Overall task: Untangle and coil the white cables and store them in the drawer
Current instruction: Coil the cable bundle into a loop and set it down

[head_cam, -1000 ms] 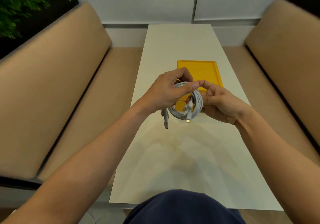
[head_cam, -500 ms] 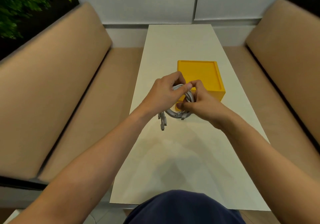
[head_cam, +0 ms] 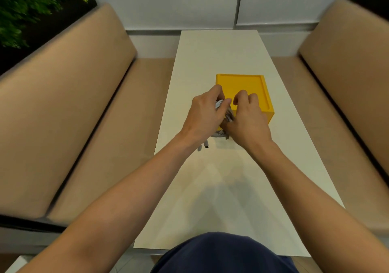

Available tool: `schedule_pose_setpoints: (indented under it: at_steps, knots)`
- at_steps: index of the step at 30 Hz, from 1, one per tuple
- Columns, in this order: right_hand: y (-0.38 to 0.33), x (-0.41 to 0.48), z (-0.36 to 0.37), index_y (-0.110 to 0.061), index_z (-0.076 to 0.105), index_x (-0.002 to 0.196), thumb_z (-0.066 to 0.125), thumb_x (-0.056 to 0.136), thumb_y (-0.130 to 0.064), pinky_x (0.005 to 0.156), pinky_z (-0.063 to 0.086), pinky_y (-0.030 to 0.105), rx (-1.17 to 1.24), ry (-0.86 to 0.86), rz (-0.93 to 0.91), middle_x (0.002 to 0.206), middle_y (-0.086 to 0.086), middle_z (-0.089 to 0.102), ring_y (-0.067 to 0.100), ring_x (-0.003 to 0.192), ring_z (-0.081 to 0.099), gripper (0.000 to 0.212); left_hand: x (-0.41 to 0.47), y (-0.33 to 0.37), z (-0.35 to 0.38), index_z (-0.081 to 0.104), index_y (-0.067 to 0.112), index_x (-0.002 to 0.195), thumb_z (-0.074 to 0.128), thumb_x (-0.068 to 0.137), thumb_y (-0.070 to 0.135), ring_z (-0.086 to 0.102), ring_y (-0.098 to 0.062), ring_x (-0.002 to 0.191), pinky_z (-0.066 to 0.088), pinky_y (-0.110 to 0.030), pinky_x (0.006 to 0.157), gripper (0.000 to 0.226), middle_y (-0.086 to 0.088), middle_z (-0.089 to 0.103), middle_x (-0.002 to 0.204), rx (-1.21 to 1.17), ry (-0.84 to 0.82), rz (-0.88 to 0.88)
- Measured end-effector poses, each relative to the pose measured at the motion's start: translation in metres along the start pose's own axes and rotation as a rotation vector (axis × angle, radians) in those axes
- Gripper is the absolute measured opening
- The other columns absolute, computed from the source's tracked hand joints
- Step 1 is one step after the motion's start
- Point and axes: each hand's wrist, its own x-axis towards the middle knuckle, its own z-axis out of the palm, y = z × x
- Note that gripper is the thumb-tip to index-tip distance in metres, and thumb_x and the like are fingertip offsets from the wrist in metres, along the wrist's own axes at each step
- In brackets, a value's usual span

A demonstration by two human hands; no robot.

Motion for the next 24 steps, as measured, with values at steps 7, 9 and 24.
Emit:
schedule_pose_setpoints:
  at_steps: [7, 9, 24]
  knots:
    - [-0.003, -0.004, 0.014, -0.012, 0.043, 0.118, 0.053, 0.103, -0.026, 0.053, 0.035, 0.033, -0.272, 0.109, -0.056, 0.091, 0.010, 0.068, 0.041, 0.076, 0.069, 0.022, -0.001, -0.006, 0.006, 0.049, 0.015, 0.086, 0.062, 0.102, 0.022, 0.053, -0.002, 0.066, 0.038, -0.012, 0.057, 0.022, 0.010, 0.054, 0.069, -0.008, 0.067, -0.072]
    - [-0.005, -0.006, 0.016, -0.011, 0.049, 0.113, 0.050, 0.104, -0.023, 0.053, 0.030, 0.033, -0.338, 0.120, -0.096, 0.091, 0.010, 0.068, 0.040, 0.076, 0.070, 0.014, -0.002, -0.008, 0.007, 0.049, 0.016, 0.084, 0.062, 0.102, 0.022, 0.051, -0.003, 0.064, 0.037, -0.013, 0.056, 0.023, 0.013, 0.052, 0.068, -0.031, 0.089, -0.111]
    - [-0.015, 0.014, 0.022, -0.007, 0.042, 0.126, 0.050, 0.104, -0.017, 0.064, 0.036, 0.038, -0.293, 0.075, -0.074, 0.102, 0.015, 0.070, 0.041, 0.089, 0.069, 0.025, 0.006, -0.002, 0.011, 0.052, 0.010, 0.085, 0.062, 0.100, 0.020, 0.054, -0.018, 0.072, 0.039, -0.018, 0.062, 0.021, -0.001, 0.061, 0.079, -0.143, 0.173, -0.229]
